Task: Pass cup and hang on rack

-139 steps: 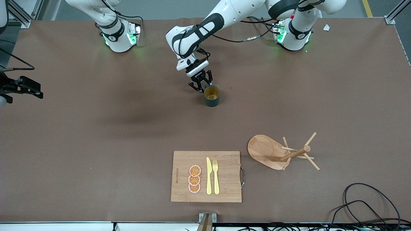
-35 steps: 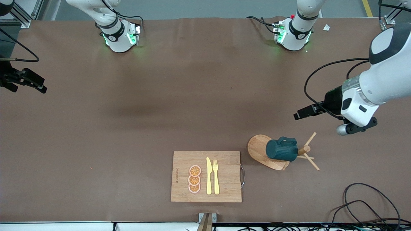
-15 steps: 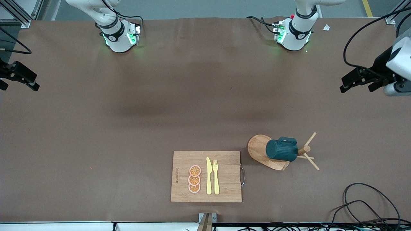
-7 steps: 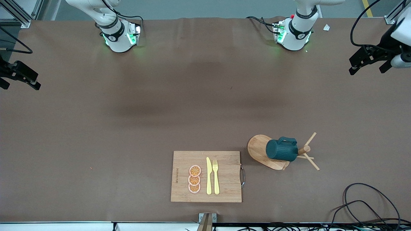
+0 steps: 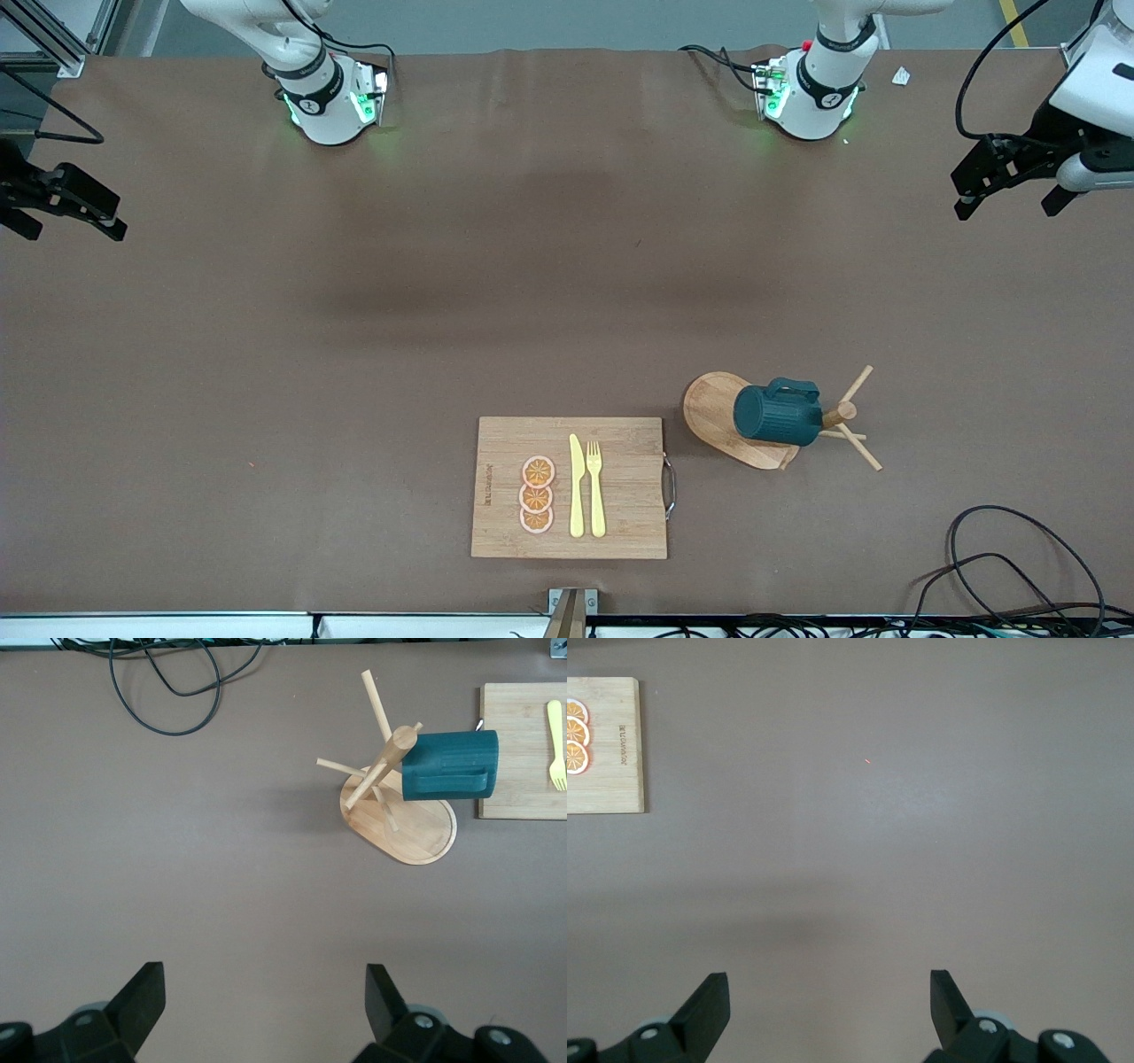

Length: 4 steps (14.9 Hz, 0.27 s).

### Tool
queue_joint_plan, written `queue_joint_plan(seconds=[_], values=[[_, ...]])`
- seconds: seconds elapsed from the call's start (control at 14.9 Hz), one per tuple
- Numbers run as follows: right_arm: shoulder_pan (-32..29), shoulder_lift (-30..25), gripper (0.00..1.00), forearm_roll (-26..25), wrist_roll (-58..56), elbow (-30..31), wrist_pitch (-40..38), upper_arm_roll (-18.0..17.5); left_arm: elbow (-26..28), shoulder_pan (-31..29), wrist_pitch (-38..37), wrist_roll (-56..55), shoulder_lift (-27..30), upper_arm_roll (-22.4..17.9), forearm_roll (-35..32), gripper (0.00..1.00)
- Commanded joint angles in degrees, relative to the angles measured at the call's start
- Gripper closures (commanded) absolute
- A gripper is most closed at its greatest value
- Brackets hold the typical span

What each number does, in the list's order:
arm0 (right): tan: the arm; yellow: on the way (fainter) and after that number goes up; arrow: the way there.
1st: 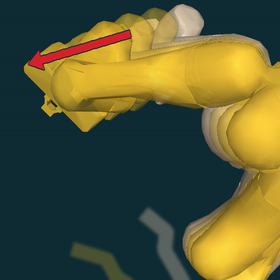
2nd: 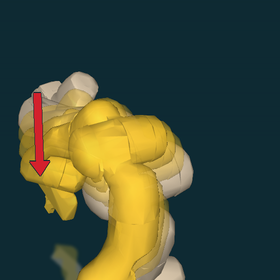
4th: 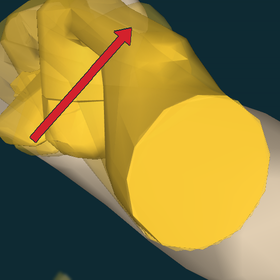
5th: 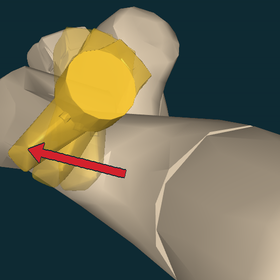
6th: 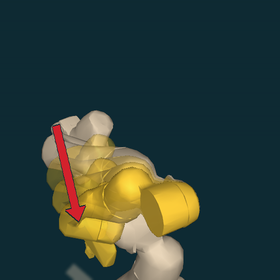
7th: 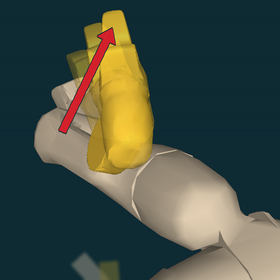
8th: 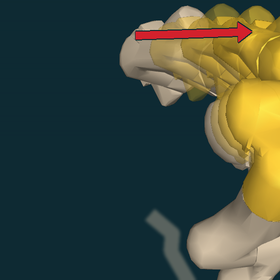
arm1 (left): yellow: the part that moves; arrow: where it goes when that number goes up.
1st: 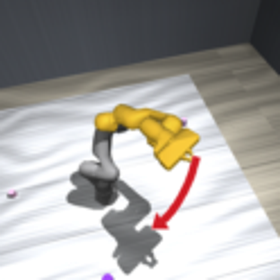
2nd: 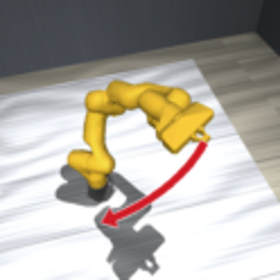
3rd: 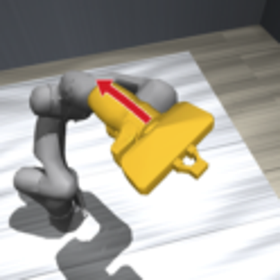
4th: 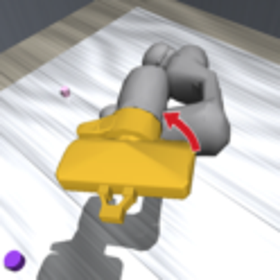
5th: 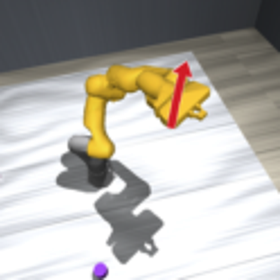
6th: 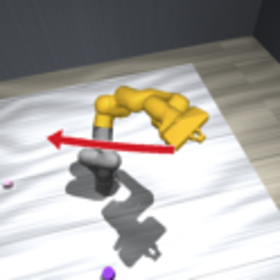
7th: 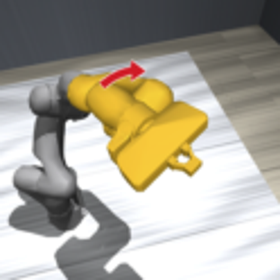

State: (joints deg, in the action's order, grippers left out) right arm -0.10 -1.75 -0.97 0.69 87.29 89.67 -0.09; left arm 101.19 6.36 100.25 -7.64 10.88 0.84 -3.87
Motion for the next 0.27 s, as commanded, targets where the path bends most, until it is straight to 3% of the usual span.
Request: queue_joint_plan(seconds=[0.0, 0.2], values=[[0.2, -1.1, 0.00, 0.4, 0.2, -0.2, -0.6, 0.2, 0.1, -0.6, 0.8, 2.6, -0.8, -0.1, 1.9, 0.01], [0.3, -1.1, 0.00, 0.4, 0.3, -0.4, -1.8, 0.1, -1.1, -0.6, 0.3, 2.9, -1.7, -0.2, 2.7, 0.01]])
